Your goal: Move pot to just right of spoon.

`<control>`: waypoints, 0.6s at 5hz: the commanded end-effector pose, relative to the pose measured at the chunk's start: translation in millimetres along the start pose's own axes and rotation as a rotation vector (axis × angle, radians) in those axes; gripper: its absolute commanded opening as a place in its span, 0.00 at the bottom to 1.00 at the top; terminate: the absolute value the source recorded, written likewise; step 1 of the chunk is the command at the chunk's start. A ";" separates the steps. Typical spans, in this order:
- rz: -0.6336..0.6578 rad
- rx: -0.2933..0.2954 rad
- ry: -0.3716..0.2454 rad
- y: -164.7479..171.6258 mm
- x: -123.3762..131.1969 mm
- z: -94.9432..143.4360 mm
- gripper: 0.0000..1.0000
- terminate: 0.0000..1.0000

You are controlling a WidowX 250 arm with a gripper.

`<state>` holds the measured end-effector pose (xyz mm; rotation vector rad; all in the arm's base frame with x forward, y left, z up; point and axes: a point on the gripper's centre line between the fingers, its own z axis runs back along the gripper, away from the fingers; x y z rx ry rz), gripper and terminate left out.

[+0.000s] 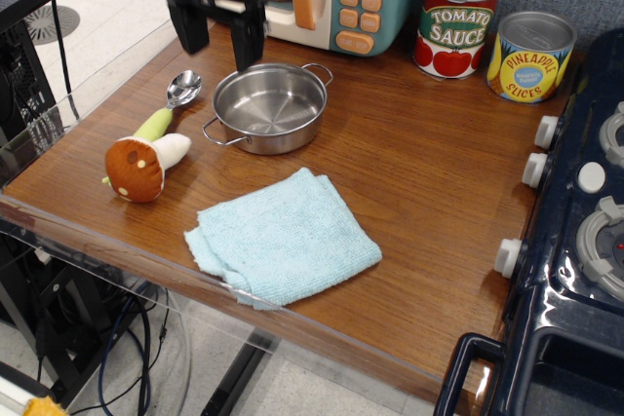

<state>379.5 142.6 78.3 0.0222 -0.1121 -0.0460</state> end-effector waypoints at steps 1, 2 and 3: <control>0.035 0.072 -0.127 9.9 -5.9 63.5 1.00 0.00; 0.035 0.072 -0.127 9.9 -5.9 63.5 1.00 0.00; 0.035 0.072 -0.127 9.9 -5.9 63.5 1.00 1.00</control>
